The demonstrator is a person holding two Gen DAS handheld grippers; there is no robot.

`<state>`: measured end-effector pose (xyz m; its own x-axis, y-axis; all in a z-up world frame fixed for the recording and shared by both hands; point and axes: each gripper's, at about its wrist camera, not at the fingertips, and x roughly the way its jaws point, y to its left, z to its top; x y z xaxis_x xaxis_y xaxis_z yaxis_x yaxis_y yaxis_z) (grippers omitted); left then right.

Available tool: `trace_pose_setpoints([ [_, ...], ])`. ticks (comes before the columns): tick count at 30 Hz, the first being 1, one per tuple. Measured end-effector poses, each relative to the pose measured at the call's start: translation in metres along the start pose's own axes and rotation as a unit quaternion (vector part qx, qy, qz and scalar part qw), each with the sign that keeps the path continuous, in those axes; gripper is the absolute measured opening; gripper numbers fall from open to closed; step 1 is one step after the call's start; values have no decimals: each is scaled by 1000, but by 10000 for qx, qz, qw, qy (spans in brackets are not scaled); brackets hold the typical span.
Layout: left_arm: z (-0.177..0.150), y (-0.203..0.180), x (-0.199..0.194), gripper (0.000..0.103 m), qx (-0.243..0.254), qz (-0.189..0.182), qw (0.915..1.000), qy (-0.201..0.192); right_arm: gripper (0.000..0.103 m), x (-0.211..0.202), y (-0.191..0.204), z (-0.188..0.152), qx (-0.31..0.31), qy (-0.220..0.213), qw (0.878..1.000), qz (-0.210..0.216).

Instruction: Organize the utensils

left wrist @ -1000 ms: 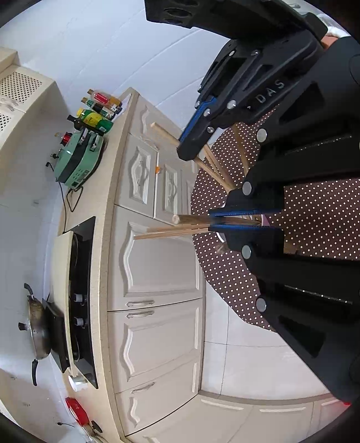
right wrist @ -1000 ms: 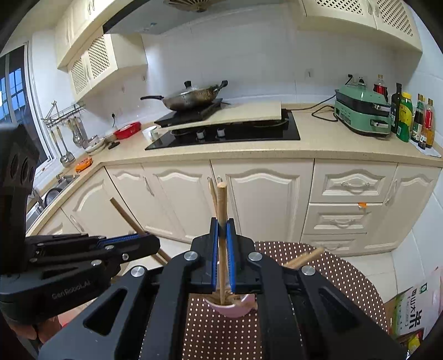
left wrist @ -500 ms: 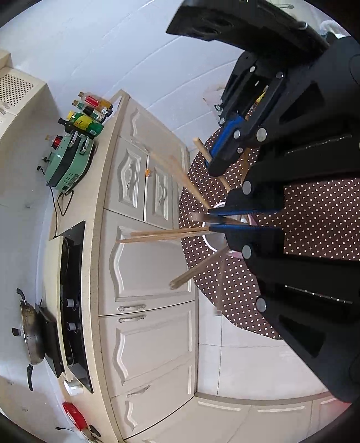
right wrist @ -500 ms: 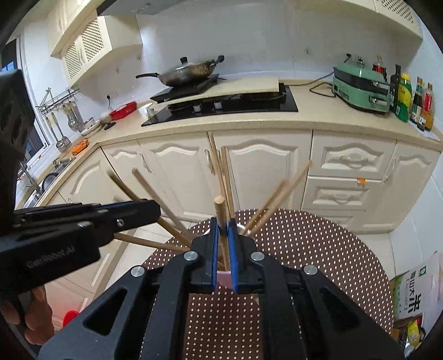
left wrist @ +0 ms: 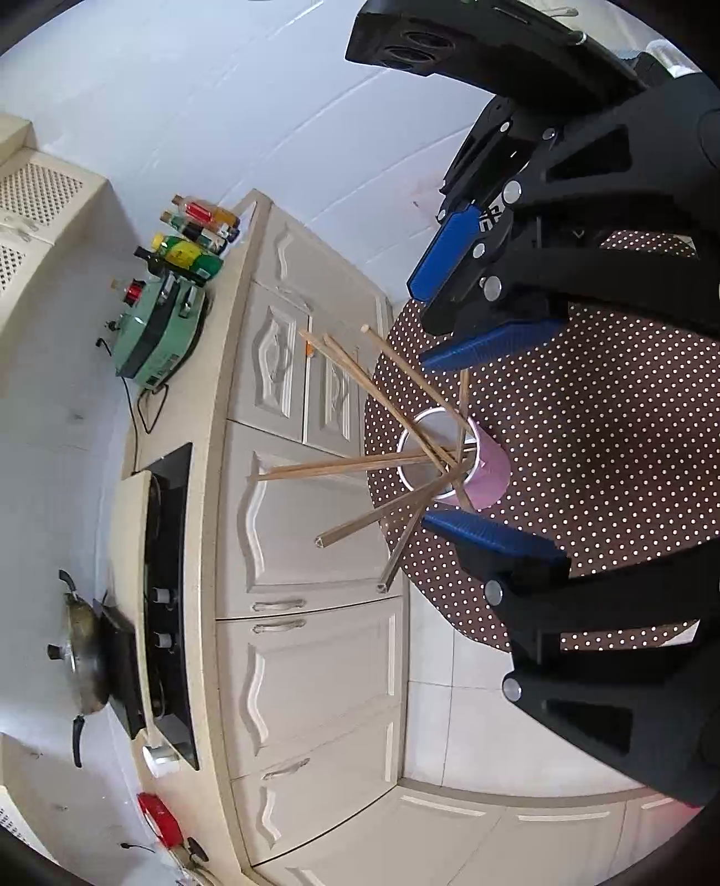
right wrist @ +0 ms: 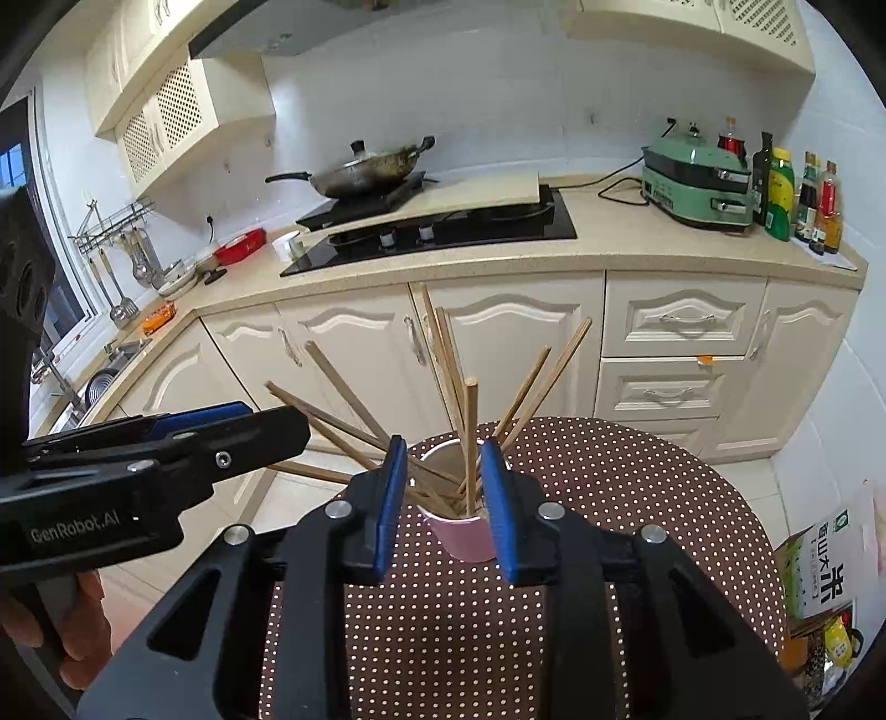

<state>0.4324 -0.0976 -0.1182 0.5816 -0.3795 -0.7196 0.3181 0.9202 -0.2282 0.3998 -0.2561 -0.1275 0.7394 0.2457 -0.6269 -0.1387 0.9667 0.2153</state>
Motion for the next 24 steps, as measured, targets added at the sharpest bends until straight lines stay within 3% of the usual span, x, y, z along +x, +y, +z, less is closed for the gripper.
trace_pose_setpoints([
  [12,-27,-1,-67,53,175,81,9986,-485,33,-71,35,-14,39,-517,9985,-196],
  [24,-59,-25,-149,70,406,338,9927,-1088,42,-150,67,-34,-117,-952,9947,-372],
])
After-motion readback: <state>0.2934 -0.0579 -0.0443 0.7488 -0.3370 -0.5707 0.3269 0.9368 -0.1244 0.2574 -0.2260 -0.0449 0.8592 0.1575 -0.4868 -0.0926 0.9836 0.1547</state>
